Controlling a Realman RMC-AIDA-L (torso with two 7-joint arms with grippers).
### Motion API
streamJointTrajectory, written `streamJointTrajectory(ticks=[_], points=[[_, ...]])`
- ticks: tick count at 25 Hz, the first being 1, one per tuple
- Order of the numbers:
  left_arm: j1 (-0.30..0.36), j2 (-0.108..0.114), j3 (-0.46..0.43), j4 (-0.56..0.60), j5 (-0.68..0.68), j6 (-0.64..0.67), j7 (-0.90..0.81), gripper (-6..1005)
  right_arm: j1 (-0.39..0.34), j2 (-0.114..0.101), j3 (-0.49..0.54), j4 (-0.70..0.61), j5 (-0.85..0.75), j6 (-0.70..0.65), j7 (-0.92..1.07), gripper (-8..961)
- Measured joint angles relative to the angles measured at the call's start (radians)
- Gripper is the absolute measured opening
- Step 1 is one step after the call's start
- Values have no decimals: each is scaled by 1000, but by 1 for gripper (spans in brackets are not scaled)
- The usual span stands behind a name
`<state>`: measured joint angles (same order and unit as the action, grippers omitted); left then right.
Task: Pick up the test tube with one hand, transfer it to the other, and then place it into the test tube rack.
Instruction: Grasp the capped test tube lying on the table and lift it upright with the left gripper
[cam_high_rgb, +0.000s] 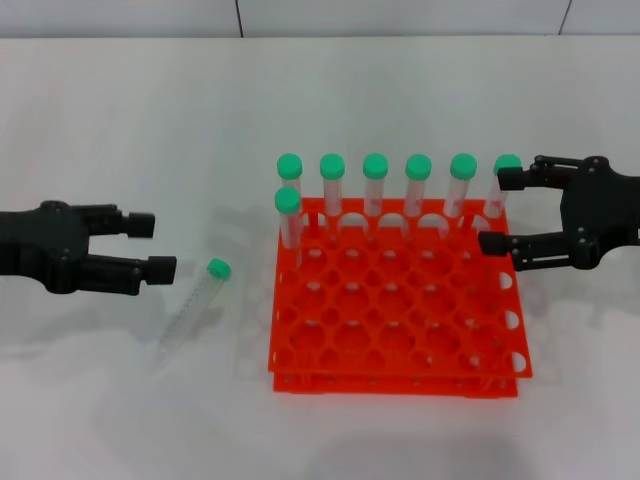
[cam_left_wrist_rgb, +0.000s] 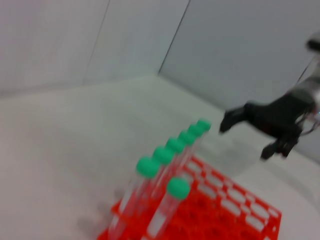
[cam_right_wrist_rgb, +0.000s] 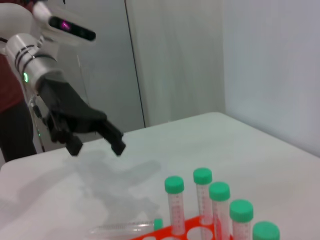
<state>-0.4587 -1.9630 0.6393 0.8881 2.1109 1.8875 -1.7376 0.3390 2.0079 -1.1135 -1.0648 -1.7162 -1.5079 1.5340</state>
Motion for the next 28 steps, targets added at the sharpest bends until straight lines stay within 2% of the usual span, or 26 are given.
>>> streamJointTrajectory(ticks=[7,11,14,16,22,24,28], points=[[-45,23,-6,1,57,-13,-188,890,0,1,-3,3,25,0,0,857],[-68,28,-5,28,132,-26,-287,890,0,2,-6,4,31,3,0,857],[-101,28,1,52,258,-39,-341,889,0,2,-8,4,38,5,0,857],[-111,28,3,52,279,-39,-345,889,1,2,-8,4,47,7,0,857],[-198,28,31,52,466,-39,-368,889,9,1,-11,-1,66,8,0,857],[-235,23,64,46,512,-40,-380,889,9,1,-11,0,71,8,0,857],[-256,15,147,33,529,-56,-409,890,13,1,-11,2,72,8,0,857]])
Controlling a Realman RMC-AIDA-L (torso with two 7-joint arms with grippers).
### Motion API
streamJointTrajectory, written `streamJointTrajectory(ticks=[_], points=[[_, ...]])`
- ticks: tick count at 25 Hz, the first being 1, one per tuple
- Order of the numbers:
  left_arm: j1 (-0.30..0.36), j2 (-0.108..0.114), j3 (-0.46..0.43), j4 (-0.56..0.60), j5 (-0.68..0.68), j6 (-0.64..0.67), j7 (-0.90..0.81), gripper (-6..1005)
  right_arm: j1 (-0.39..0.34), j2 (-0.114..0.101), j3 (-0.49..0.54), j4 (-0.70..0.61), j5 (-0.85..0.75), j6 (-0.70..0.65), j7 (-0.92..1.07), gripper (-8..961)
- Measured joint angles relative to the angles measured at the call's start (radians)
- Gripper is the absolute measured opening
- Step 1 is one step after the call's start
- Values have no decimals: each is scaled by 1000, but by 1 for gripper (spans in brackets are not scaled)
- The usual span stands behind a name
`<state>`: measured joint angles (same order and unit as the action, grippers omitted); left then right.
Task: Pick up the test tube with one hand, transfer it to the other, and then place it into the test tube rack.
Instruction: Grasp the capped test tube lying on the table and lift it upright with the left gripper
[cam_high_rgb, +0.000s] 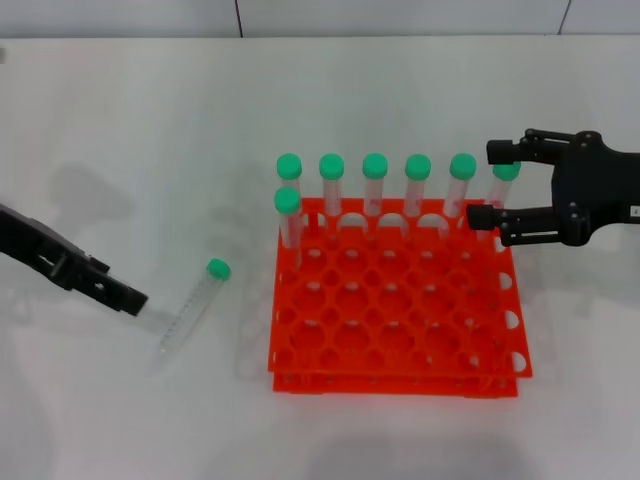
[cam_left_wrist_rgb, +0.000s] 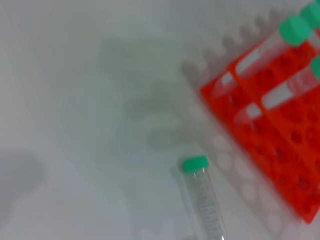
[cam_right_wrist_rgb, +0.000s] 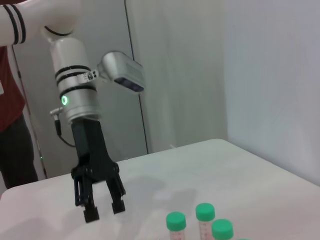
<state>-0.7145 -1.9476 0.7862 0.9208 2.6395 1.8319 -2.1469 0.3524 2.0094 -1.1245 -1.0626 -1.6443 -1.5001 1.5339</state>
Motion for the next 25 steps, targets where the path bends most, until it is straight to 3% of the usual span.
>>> streamJointTrajectory(ticks=[11,25], points=[[-17,-53,84,-71,13,-84,-8,890,9,1,-3,3,0,9,0,857],[-18,-74,103,-87,14,-93,-2,889,8,2,-3,3,0,9,-4,857]])
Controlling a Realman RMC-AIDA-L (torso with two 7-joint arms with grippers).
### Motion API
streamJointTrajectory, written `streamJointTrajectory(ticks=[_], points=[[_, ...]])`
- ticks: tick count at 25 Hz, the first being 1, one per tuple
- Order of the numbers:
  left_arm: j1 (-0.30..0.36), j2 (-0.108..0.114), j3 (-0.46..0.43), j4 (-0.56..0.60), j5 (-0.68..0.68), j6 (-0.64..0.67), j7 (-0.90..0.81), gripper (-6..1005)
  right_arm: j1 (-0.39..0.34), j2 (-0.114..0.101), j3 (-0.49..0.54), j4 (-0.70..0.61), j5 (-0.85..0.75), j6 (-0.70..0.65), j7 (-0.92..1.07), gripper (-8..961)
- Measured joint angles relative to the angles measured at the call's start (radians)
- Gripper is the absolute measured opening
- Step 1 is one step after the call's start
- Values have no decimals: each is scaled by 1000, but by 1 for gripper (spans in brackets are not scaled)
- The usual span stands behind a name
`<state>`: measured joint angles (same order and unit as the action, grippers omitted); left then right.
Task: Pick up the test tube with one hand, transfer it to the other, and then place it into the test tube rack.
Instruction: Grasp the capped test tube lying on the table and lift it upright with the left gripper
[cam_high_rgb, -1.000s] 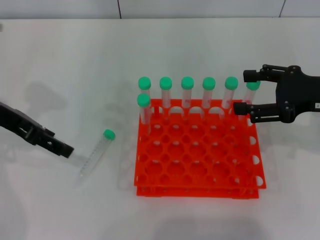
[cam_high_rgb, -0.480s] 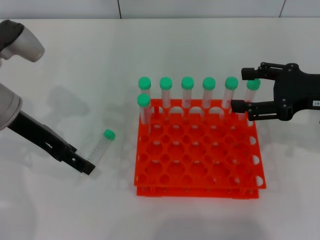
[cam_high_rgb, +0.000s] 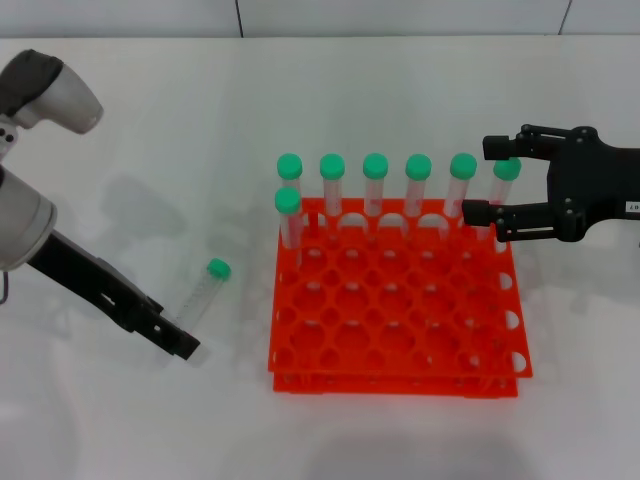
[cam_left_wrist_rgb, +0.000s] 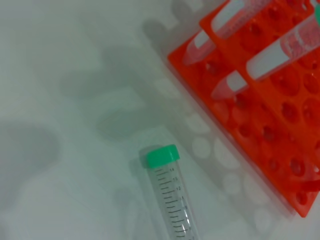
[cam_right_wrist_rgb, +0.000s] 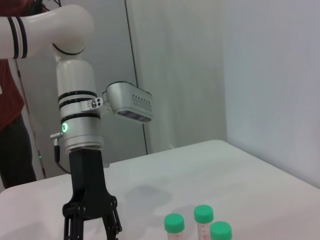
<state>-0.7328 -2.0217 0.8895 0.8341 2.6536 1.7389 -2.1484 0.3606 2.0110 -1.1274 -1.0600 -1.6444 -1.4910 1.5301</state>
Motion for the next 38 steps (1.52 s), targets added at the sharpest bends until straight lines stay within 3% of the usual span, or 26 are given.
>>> streamJointTrajectory(ticks=[9,17,27,38], points=[[-1,-5,22,-21,0,-19,6,890,-3,0,0,0,0,-1,0,857],[-1,-1,39,-23,0,-29,1,826,0,0,1,0,0,3,-1,857],[-9,1,54,-28,24,-42,-5,646,1,0,0,0,0,14,-3,857],[-26,3,56,-52,26,-46,-6,637,-1,0,0,0,0,16,-4,857]])
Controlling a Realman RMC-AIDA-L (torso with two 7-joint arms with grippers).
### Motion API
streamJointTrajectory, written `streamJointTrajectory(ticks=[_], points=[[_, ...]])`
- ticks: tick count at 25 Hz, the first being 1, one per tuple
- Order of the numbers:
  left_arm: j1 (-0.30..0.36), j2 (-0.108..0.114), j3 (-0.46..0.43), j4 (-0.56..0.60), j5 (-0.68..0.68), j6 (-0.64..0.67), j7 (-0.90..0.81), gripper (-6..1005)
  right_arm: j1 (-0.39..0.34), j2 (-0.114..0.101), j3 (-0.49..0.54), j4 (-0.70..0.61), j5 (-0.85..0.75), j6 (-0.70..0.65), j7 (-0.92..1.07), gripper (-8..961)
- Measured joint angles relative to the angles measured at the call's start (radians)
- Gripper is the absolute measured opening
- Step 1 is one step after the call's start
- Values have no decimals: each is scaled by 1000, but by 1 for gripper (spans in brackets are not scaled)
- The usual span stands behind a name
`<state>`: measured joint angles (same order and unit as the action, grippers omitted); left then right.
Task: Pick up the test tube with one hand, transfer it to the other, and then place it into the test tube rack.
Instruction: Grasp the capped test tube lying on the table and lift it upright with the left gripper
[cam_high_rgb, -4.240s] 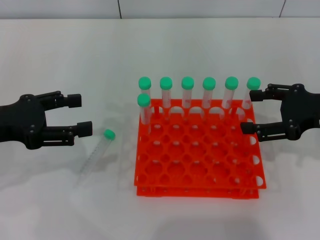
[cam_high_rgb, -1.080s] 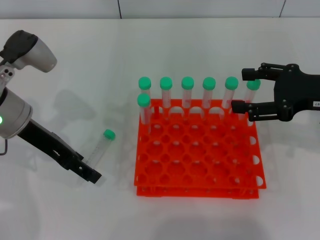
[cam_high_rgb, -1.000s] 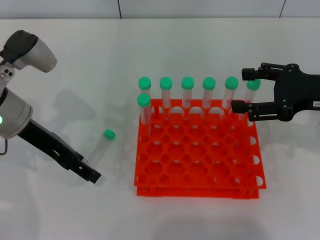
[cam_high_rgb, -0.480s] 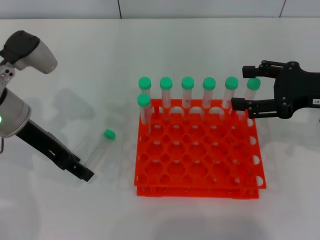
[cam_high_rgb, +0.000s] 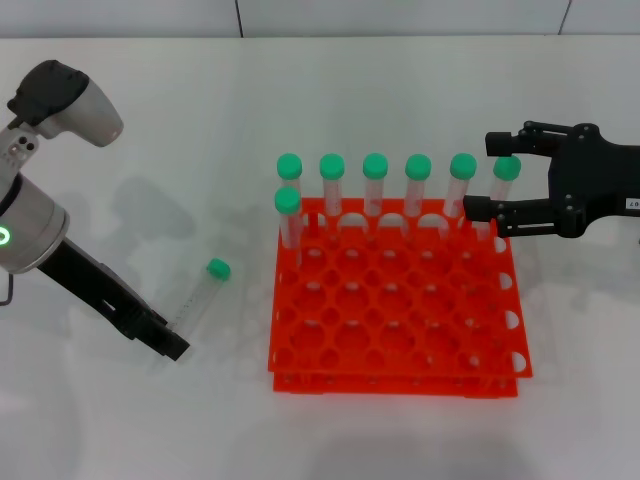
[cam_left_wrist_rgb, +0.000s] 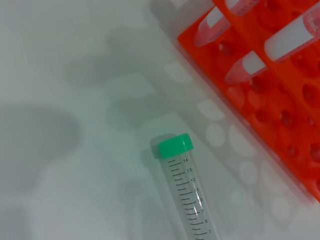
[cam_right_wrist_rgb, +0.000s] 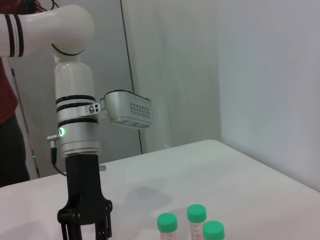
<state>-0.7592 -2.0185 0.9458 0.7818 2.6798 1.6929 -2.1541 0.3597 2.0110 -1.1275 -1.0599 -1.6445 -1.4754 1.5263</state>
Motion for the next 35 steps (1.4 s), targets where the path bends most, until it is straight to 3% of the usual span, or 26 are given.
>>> streamJointTrajectory(ticks=[7,35], points=[[0,0,11,0,1,-5,-2,486,0,0,0,4,0,0,-1,857],[-3,-8,25,-9,26,-28,-13,366,1,0,5,9,0,0,-2,857]])
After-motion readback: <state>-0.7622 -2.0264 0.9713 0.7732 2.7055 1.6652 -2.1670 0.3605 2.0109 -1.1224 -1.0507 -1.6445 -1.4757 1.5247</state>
